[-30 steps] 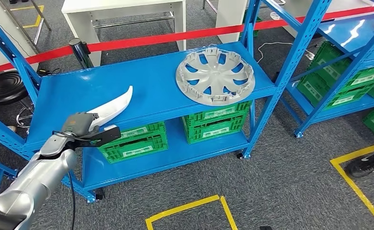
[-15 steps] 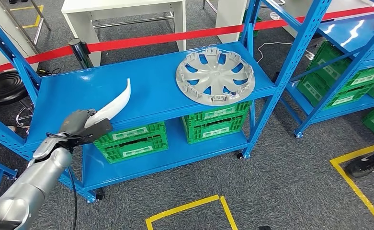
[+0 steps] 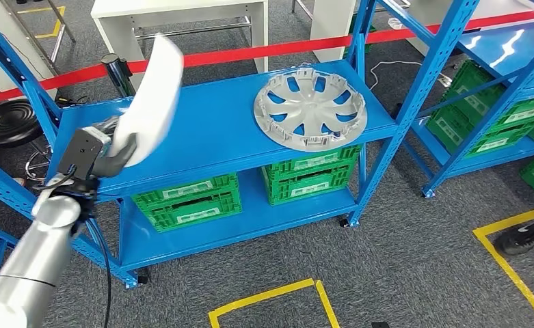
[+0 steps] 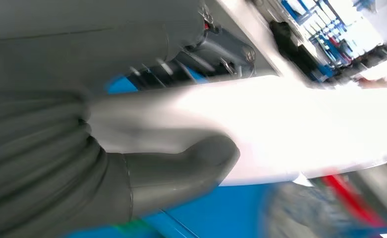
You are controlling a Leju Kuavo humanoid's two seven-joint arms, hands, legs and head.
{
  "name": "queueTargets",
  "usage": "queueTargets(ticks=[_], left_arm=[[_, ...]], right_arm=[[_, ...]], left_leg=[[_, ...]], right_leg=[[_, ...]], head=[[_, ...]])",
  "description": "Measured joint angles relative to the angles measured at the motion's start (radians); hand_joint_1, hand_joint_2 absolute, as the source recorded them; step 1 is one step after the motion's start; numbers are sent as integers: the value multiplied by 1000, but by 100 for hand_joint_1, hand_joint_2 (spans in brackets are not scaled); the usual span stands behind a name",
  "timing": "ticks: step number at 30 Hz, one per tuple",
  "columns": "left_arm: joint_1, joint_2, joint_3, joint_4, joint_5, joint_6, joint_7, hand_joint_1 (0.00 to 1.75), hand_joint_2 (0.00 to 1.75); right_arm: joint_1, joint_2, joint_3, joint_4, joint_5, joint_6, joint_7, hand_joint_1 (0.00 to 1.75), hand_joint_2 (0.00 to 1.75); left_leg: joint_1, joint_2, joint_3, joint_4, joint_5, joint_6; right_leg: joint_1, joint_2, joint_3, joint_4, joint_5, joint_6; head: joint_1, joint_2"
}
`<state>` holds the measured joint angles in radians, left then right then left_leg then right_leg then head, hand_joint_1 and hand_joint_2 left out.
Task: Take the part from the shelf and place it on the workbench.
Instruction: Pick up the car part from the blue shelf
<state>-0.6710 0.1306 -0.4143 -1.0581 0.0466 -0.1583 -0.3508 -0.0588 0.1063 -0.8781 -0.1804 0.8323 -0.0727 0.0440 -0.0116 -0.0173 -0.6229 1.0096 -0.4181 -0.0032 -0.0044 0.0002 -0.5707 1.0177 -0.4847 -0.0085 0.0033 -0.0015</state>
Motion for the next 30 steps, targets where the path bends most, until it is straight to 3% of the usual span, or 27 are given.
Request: queueTargets(ticks=[4,8,15,24,26,28,29,30], left_arm=[[27,-29,0,-131,236,-119,-21,175,175],[79,-28,15,-300,358,-222,-32,175,175],[177,-23,42,-540,322,-244,-64,175,175],[264,-20,44,-645,312,-274,-69,175,175],[271,-20,43,-650,312,-283,-69,175,175],[280,-20,42,-651,310,-288,-68,175,175],[287,-20,42,-650,308,-290,-69,175,175],[296,-20,42,-650,304,-290,-71,175,175]], right_arm=[[1,0,-3,0,0,4,-7,0,0],[4,-2,-8,0,1,8,-10,0,0],[4,-2,-12,0,2,10,-3,0,0],[4,0,-30,0,-14,13,-4,0,0],[5,0,-34,0,-17,12,-4,0,0],[5,1,-35,0,-18,12,-3,0,0],[6,1,-35,0,-17,12,-3,0,0],[7,1,-35,0,-15,13,-3,0,0]], left_leg=[[-2,7,1,1,-2,3],[-2,8,1,1,-3,4],[-3,8,1,1,-6,3],[-4,9,6,1,-7,22],[3,12,8,-8,0,29],[5,16,6,-9,2,32],[5,18,4,-7,2,32],[6,19,1,-5,3,31]], right_leg=[[-1,6,-1,0,1,1],[-1,7,-1,0,0,1],[-2,6,-1,-1,-2,2],[-6,5,5,3,-10,20],[-6,5,-17,57,-53,25],[-9,4,-70,183,-127,31],[-11,4,-94,243,-151,34],[-12,4,-106,275,-157,37]], head=[[0,0],[0,0],[0,0],[-1,0],[1,0],[2,0],[2,0],[2,0]])
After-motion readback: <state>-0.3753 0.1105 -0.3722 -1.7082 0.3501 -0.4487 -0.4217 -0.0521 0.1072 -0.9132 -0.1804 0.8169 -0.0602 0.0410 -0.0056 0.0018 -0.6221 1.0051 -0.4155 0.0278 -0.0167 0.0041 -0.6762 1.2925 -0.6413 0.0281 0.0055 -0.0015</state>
